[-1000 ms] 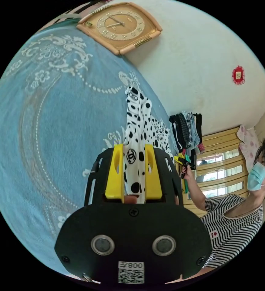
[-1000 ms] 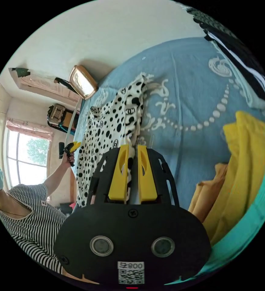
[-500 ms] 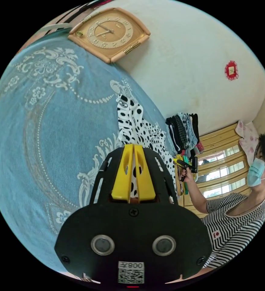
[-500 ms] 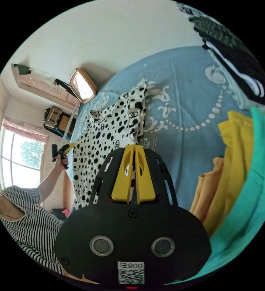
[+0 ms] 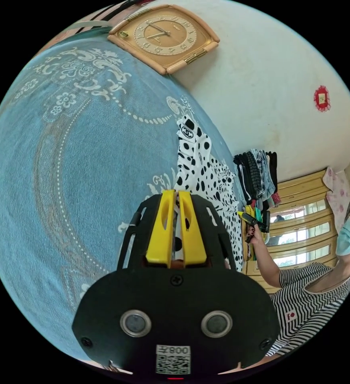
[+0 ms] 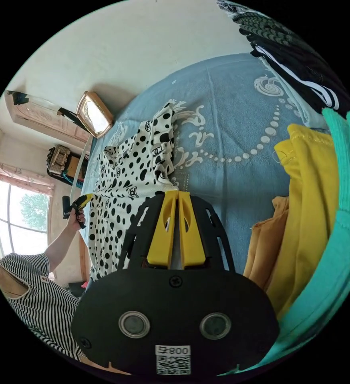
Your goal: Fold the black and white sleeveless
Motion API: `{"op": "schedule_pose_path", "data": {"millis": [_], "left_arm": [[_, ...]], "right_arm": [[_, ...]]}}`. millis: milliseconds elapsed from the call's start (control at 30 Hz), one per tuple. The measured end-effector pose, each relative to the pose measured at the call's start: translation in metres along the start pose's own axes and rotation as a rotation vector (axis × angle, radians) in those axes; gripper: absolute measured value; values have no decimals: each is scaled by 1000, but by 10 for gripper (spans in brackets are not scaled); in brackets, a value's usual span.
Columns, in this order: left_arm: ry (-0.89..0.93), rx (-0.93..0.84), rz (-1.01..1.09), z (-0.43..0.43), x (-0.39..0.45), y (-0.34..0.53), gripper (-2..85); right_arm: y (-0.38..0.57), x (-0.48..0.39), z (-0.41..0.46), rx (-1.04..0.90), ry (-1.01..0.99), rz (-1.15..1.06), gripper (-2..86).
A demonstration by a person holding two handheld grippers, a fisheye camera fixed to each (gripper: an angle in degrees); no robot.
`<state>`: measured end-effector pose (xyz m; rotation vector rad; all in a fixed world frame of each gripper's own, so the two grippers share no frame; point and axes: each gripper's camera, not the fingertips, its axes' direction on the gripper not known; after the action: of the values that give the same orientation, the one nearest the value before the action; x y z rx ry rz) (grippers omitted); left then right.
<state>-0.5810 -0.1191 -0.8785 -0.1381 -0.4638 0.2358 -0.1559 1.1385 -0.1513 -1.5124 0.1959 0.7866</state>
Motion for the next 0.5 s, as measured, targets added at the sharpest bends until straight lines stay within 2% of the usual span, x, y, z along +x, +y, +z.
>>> {"op": "schedule_pose_path", "data": {"millis": [233,400,500], "left_arm": [[19,40,25,-13,9,-8,56],[16,-9,117,22,39,-68,68],[3,-23,173,53,64,-113,77]], "right_arm": [[5,3,-21,82,-33,41,1],[-35,-34,-11,68,-54,-82,1],[-71,-65,6,52,4,-175,1]]}}
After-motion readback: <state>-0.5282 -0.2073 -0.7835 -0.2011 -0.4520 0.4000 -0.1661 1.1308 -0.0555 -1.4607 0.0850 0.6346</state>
